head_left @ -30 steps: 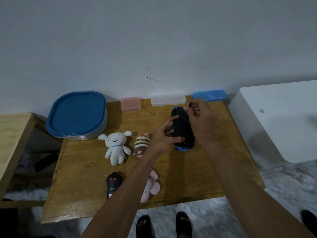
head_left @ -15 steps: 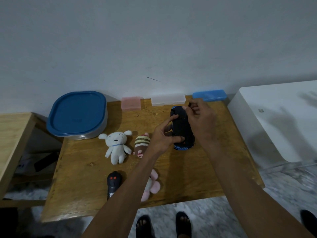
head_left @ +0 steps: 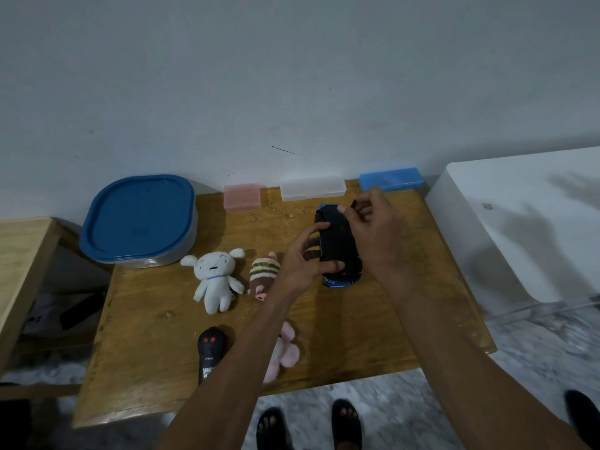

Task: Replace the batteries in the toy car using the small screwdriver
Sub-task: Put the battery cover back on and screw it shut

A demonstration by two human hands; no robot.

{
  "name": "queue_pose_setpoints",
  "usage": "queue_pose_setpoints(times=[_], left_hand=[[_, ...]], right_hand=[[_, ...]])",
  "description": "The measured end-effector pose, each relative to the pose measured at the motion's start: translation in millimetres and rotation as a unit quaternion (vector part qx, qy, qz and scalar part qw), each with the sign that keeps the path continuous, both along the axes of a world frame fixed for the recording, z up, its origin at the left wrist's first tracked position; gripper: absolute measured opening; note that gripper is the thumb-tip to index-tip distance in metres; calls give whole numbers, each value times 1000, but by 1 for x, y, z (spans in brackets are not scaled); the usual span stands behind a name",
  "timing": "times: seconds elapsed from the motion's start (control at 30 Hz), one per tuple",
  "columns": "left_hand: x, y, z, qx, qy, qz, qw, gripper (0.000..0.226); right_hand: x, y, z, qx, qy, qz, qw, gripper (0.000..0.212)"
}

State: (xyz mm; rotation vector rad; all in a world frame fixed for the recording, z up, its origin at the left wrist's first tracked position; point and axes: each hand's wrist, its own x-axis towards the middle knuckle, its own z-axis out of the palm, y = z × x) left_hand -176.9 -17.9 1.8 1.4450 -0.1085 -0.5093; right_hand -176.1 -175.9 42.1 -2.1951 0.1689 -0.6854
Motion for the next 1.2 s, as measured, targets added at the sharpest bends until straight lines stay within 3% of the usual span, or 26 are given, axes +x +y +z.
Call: queue_pose_setpoints(times=[0.23,0.37,0.7,0.87,1.0,1.2], left_hand=[[1,-7,9,54,-22,1,998,73],[-5,-13,8,27,-37,15,999,75],[-5,-32,2,-19,30,15,999,98],[1,-37,-4,-79,97,15,992,85],[2,-43,-3,-154,175,33,972,46],[1,-48,-9,-133,143,22,981,59]], right_hand=[[5,-11,19,145,-35,-72,986,22],[7,-23,23,223,-20,-88,971,23],[-1,-50,22,263,-20,-101,959,21],[-6,-58,22,300,-23,-104,948,18],[-6,-63,23,316,-24,-106,942,17],[-4,-69,16,321,-19,-111,940,16]])
